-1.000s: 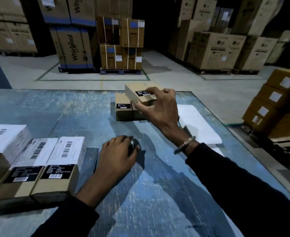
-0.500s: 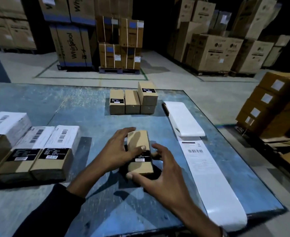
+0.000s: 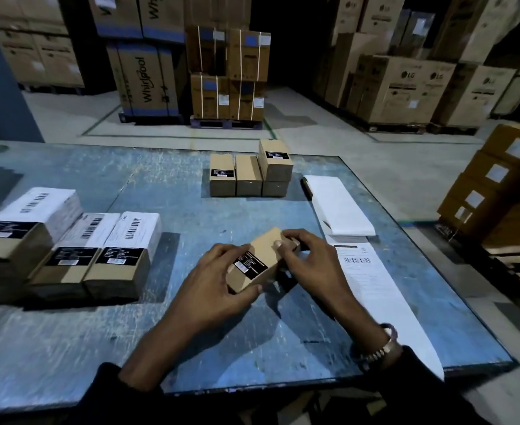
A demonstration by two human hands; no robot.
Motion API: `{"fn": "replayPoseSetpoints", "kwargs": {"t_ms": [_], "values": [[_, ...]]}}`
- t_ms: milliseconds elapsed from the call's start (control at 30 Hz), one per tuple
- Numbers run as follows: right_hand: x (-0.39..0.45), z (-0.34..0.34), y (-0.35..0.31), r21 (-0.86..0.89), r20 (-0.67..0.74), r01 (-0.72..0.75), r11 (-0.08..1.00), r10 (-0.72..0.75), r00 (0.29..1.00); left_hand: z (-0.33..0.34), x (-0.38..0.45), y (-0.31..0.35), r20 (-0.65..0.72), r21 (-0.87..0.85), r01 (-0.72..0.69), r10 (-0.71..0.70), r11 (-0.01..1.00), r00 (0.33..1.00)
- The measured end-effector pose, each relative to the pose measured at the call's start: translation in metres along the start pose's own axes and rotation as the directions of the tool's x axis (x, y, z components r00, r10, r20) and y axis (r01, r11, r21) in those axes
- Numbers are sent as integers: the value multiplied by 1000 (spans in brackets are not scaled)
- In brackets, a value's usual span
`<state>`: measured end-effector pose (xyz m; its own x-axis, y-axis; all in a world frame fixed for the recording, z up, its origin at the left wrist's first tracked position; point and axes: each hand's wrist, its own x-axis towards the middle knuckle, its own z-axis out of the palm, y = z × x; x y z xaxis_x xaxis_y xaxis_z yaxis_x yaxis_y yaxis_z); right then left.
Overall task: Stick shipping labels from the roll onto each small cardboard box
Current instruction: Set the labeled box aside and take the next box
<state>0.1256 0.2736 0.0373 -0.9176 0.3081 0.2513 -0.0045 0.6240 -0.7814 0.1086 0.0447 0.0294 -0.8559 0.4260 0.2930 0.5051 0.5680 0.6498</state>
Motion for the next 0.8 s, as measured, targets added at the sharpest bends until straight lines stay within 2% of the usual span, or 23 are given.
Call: {"fn": "replayPoseSetpoints", "kwargs": {"t_ms": [200, 400, 500, 600, 700, 800], "values": [[-51, -1, 6, 56, -176, -2, 998, 12, 984, -1, 5, -20, 22, 97, -112, 111, 989, 994], [-61, 4, 5, 17, -260, 32, 999, -26, 965, 2, 1, -23, -23, 132, -151, 155, 980, 988], [-64, 4, 4, -3, -245, 48, 999, -48, 968, 5, -3, -20, -50, 188, -141, 153, 972, 987], [-63, -6, 4, -18, -158, 32, 999, -34, 987, 5, -7, -7, -101, 253, -216, 247, 943, 964], [-61, -37, 10, 39, -61, 46, 998, -44, 997, 12, -15, 17, -172, 313, -365, 430, 877, 886], [-54, -80, 33, -68, -41, 87, 994, -90, 995, 34, -27, 50, -210, 239, -490, 537, 838, 817]]}}
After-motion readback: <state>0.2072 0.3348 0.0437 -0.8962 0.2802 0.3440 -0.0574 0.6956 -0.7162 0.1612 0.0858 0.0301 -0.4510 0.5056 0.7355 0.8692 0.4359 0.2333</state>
